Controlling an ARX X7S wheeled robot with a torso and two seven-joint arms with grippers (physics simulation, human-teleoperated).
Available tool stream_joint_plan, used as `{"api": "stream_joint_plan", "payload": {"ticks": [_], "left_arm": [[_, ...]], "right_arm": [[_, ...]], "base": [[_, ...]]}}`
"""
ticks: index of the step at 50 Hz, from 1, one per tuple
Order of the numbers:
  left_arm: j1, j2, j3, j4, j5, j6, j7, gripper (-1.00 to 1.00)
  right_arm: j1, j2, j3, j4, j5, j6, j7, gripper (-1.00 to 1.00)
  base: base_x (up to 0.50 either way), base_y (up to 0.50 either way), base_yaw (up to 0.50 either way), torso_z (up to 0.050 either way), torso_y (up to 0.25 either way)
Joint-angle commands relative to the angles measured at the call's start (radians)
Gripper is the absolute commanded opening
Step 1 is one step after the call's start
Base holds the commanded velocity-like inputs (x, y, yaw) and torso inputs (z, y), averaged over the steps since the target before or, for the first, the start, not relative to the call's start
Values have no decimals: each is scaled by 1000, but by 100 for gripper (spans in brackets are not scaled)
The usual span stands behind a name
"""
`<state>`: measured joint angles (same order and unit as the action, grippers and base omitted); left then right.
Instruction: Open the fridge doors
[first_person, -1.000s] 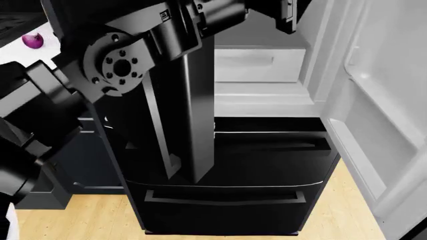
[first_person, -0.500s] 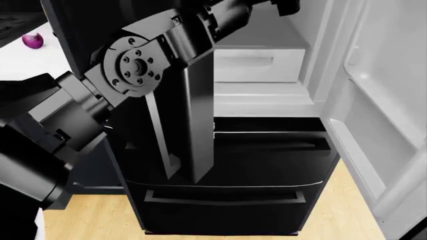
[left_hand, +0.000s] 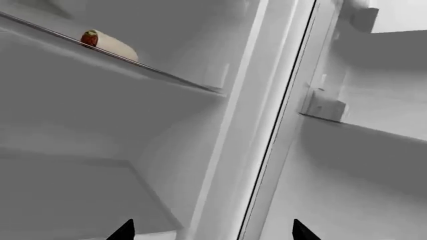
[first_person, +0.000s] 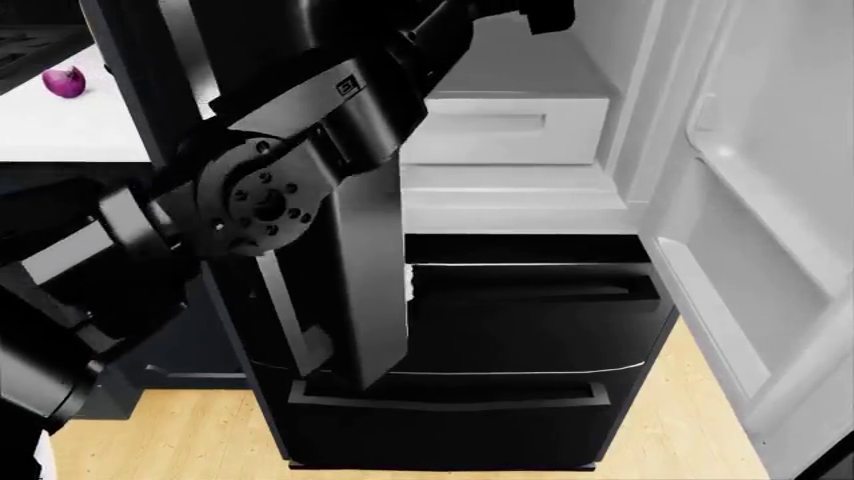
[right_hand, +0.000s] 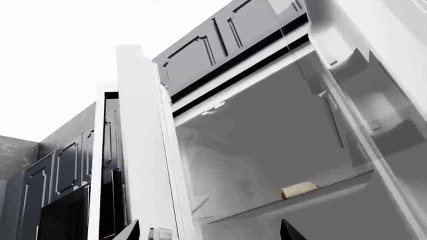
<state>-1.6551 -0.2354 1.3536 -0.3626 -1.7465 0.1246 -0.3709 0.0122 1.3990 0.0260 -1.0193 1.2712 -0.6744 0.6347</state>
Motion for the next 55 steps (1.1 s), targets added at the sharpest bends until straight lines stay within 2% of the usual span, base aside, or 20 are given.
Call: {"api": "stream_joint_plan", "payload": {"ticks": [1, 9, 13, 17, 20, 25, 29, 33, 35, 36, 37, 40, 45, 53, 55], "left_arm": [[-6, -189, 0, 142, 200, 101, -338, 100], [-56, -275, 46, 305, 418, 109, -695, 100], [-77, -311, 61, 362, 613, 142, -851, 100], [-145, -384, 78, 461, 764, 49, -1080, 100], [-200, -432, 84, 545, 843, -60, -1193, 100], [-109, -454, -184, 732, 1012, -417, -1198, 100], [-50, -456, -453, 982, 1026, -787, -1197, 100], [-41, -377, -751, 1200, 959, -1216, -1197, 100], [-73, -339, -826, 1247, 942, -1369, -1193, 100], [-22, -373, -686, 1156, 1092, -1219, -1159, 100], [11, -385, -598, 1063, 1230, -1087, -1137, 100], [45, -381, -511, 909, 1364, -944, -1121, 100], [59, -377, -492, 841, 1413, -895, -1112, 100], [54, -390, -483, 844, 1418, -882, -1058, 100], [51, -401, -494, 877, 1406, -916, -1059, 100]], "right_arm": [[-1, -3, 7, -1, 2, 3, -2, 100], [14, -12, -7, -3, -1, 13, -5, 100], [6, -13, -7, -6, -4, 14, -8, 100], [14, -15, -16, -9, -3, 19, -12, 100], [27, -18, -28, -10, -2, 25, -14, 100], [46, -22, -44, -12, -2, 34, -14, 100], [40, -19, -42, -14, -5, 29, -13, 100], [31, -14, -39, -16, -8, 24, -11, 100], [25, -11, -37, -17, -11, 20, -10, 100], [23, -9, -37, -17, -12, 18, -10, 100], [23, -9, -38, -16, -12, 17, -11, 100], [33, -8, -46, -14, -10, 18, -12, 100], [45, -6, -53, -15, -8, 19, -11, 100], [90, -13, -79, -13, 2, 36, -8, 100], [90, -12, -79, -14, 1, 35, -6, 100]], "base": [[0, 0, 0, 0, 0], [0, 0, 0, 0, 1], [0, 0, 0, 0, 3], [0, 0, 2, 3, 6], [3, 0, 5, 3, 3], [2, 0, 4, 2, 2], [0, 0, 0, 0, 0], [0, 0, 0, 0, 2], [0, 0, 0, 0, 0], [0, 0, 0, 0, 0], [0, 0, 0, 0, 0], [0, 0, 0, 0, 0], [0, 0, 0, 0, 0], [0, 0, 0, 0, 0], [0, 0, 0, 0, 0]]}}
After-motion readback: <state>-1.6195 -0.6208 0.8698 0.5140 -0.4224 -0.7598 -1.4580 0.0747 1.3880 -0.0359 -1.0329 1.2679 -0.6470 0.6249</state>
